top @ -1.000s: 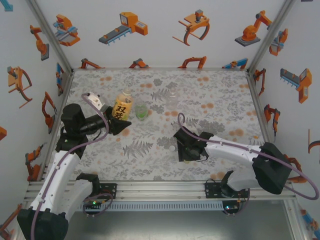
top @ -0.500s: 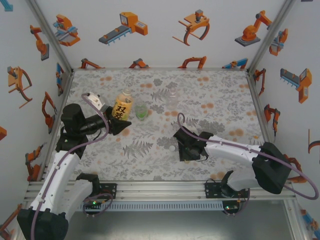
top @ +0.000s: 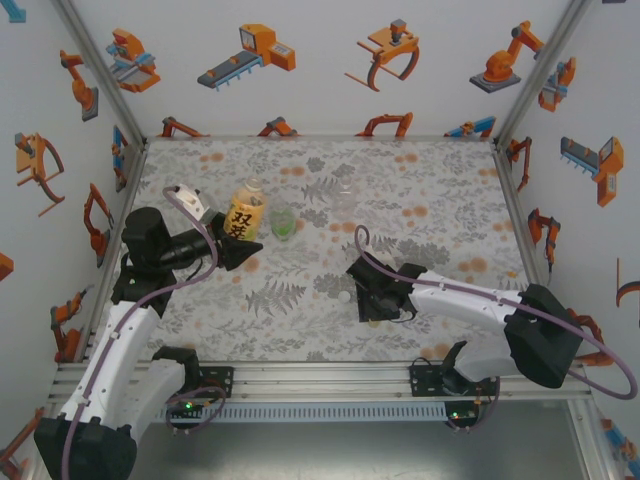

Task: Screw on the bottle caps

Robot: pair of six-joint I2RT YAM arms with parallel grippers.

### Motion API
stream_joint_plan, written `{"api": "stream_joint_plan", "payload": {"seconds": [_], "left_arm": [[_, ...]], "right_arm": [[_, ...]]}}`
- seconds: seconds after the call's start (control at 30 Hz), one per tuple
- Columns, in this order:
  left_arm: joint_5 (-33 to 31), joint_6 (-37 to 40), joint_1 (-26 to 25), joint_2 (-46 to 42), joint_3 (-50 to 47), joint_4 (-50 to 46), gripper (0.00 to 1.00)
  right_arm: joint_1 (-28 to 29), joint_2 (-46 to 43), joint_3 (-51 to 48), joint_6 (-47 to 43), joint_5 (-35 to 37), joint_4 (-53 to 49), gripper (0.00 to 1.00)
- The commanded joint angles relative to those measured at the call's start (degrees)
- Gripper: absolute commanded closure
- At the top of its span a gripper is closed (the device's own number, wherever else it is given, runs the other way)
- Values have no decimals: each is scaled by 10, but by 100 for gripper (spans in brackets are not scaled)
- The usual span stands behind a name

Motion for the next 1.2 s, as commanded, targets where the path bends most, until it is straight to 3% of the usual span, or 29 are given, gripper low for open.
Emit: {"api": "stream_joint_plan", "payload": {"seconds": [0.0, 0.47, 0.97, 1.17], "left_arm": [[3, 10, 0, -1, 18, 2, 100], [4, 9, 0, 3, 19, 2, 100], [4, 10, 0, 2, 18, 1, 100], [3, 10, 0, 1, 18, 0, 100]], "right_arm": [[3, 6, -9, -3, 13, -5, 54], [4, 9, -19, -2, 16, 5, 58], [4, 4, -36, 19, 25, 36, 70], [0, -33, -53, 27, 3, 100, 75]]}}
